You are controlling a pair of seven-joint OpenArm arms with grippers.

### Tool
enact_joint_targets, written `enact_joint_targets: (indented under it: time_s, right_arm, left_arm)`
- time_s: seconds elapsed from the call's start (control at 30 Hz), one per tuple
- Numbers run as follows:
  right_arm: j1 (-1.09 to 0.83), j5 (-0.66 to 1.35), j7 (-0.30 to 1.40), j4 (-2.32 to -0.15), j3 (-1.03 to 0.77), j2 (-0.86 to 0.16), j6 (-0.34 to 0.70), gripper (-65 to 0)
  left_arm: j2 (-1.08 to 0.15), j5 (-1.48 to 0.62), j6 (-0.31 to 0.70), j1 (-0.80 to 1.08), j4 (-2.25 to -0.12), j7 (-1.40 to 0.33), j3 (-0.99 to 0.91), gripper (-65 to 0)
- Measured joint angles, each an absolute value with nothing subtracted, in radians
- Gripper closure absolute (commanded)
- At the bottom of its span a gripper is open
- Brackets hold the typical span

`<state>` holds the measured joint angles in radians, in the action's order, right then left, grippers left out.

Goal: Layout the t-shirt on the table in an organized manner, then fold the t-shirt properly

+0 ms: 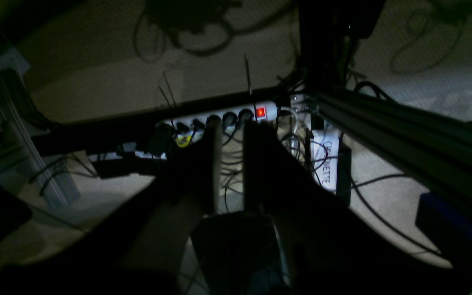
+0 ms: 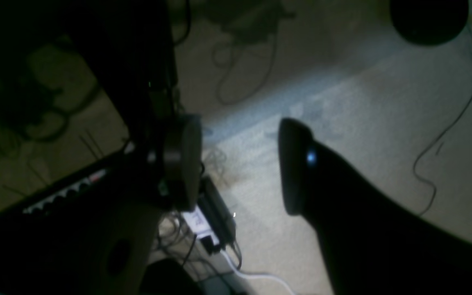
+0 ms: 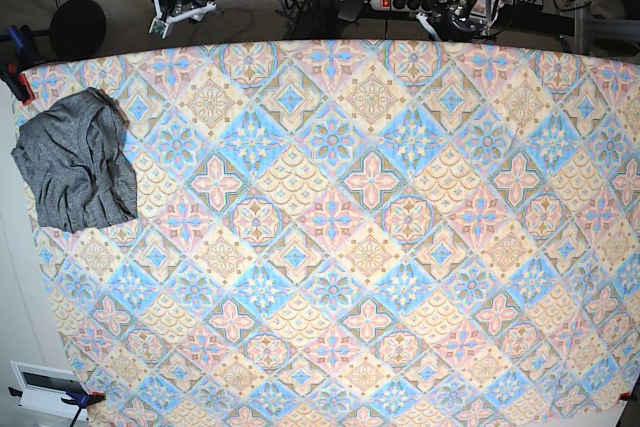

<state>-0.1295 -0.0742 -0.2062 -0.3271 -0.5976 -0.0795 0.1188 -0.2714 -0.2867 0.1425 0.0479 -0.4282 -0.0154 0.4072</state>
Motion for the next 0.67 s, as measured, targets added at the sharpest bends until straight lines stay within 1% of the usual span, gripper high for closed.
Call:
enact_joint_targets:
  time_s: [0.17, 0.33, 0.43, 0.67]
  right_arm:
    - [-0.139, -0.074, -0.202, -0.327, -0.598, -0.083, 0.109, -28.9]
    - [-0.136, -0.075, -0.203, -0.327, -0.595, -0.082, 0.112, -28.9]
    - [-0.135, -0.075, -0.202, -0.327, -0.595, -0.083, 0.112, -28.9]
    - [-0.137, -0.075, -0.202, -0.327, -0.595, -0.083, 0.114, -28.9]
  left_arm:
    - [-0.257, -0.287, 0.136, 0.046, -0.422, -0.011, 0.406, -9.0]
    - [-0.216, -0.287, 0.137, 0.038, -0.339, -0.008, 0.402, -9.0]
    - [-0.212, -0.287, 0.149, 0.048, -0.338, -0.012, 0.402, -9.1]
    - [-0.204, -0.287, 0.140, 0.053, -0.337, -0.010, 0.402, -9.1]
